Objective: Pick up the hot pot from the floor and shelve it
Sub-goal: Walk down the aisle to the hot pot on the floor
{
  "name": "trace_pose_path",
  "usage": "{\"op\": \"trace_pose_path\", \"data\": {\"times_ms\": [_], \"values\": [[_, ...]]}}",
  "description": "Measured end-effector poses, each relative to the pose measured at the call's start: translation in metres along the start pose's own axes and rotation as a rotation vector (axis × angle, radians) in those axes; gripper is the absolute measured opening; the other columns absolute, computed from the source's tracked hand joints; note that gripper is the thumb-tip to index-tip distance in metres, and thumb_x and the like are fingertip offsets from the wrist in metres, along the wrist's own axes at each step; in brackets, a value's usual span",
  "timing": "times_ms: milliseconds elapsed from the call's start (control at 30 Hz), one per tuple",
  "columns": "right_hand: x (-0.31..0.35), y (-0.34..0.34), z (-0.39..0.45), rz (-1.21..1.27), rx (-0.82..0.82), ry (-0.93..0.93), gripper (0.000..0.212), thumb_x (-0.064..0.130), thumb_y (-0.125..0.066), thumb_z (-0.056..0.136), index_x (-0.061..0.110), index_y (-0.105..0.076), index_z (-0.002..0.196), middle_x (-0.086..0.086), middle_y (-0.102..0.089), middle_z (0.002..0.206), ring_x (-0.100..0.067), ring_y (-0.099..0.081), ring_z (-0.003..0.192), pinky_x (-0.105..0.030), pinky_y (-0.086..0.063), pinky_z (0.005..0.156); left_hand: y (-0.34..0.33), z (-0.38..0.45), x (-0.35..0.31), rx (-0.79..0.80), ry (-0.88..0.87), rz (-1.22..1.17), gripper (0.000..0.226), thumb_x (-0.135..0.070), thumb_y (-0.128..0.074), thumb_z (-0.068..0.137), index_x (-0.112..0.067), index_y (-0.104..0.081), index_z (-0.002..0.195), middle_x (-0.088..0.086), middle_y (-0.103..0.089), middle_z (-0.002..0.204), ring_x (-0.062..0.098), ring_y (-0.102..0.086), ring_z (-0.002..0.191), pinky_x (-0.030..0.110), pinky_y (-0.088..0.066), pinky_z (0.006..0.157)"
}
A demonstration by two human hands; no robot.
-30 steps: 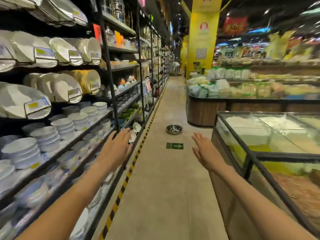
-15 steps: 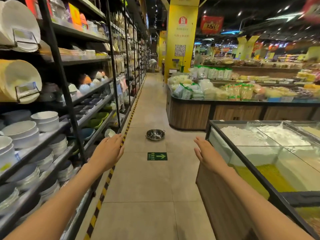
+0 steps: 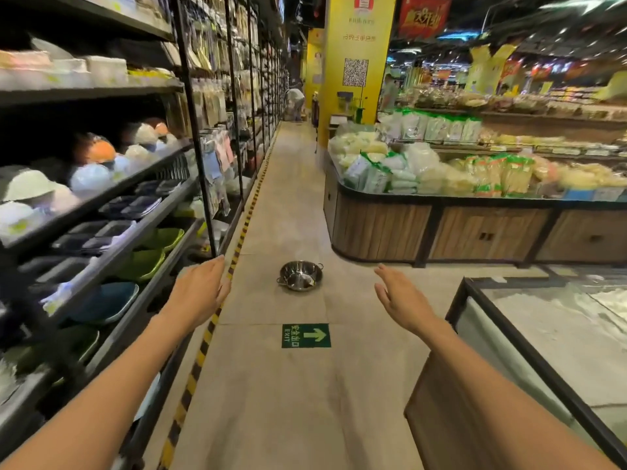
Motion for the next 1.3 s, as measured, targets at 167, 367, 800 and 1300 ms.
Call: {"op": "trace_pose_path", "data": {"times_ms": [167, 367, 800, 1300], "values": [[-0.011, -0.031, 0.151, 0.0, -0.021, -0.021, 0.042, 0.03, -0.039, 0.097, 0.014, -0.039, 0.137, -0.006, -0.039, 0.148, -0.023, -0.039, 0.134, -0.037, -0.035, 0.11, -0.042, 0.149, 0.034, 0.019, -0.04, -0.102, 0.024, -0.023, -0.051, 0.089, -0.012, -0.051, 0.11, 0.01, -0.066, 0.103, 0.027, -0.062, 0.096, 0.044, -0.053, 0.084], [-0.047, -0.069, 0.315, 0.006, -0.022, -0.045, 0.035, 0.03, -0.043, 0.096, 0.02, -0.045, 0.129, -0.004, -0.045, 0.144, -0.022, -0.045, 0.129, -0.038, -0.043, 0.102, -0.109, 0.311, 0.052, 0.066, -0.088, -0.021, 0.034, -0.028, -0.045, 0.092, -0.008, -0.049, 0.12, 0.012, -0.063, 0.117, 0.027, -0.061, 0.103, 0.043, -0.051, 0.091], [-0.165, -0.212, 0.663, 0.106, 0.187, -0.124, 0.038, 0.021, -0.04, 0.097, 0.006, -0.043, 0.132, -0.017, -0.053, 0.134, -0.029, -0.048, 0.124, -0.037, -0.04, 0.1, -0.298, 0.626, 0.14, 0.145, 0.046, 0.023, 0.039, -0.029, -0.047, 0.09, -0.009, -0.048, 0.124, 0.012, -0.065, 0.116, 0.029, -0.062, 0.102, 0.04, -0.049, 0.087], [-0.28, -0.516, 0.912, 0.149, 0.343, -0.352, 0.038, 0.023, -0.039, 0.097, 0.009, -0.042, 0.132, -0.022, -0.056, 0.127, -0.034, -0.05, 0.119, -0.04, -0.043, 0.094, -0.65, 0.862, 0.271, 0.341, 0.141, -0.064, 0.042, -0.029, -0.045, 0.092, -0.009, -0.043, 0.129, 0.017, -0.065, 0.116, 0.036, -0.061, 0.103, 0.044, -0.049, 0.083]]}}
Point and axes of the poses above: each hand's wrist, its own z-axis towards the middle knuckle, its own y-axis out of the back of the hand, x = y × z, the point moved 9 cm from there along z, towards the middle knuckle
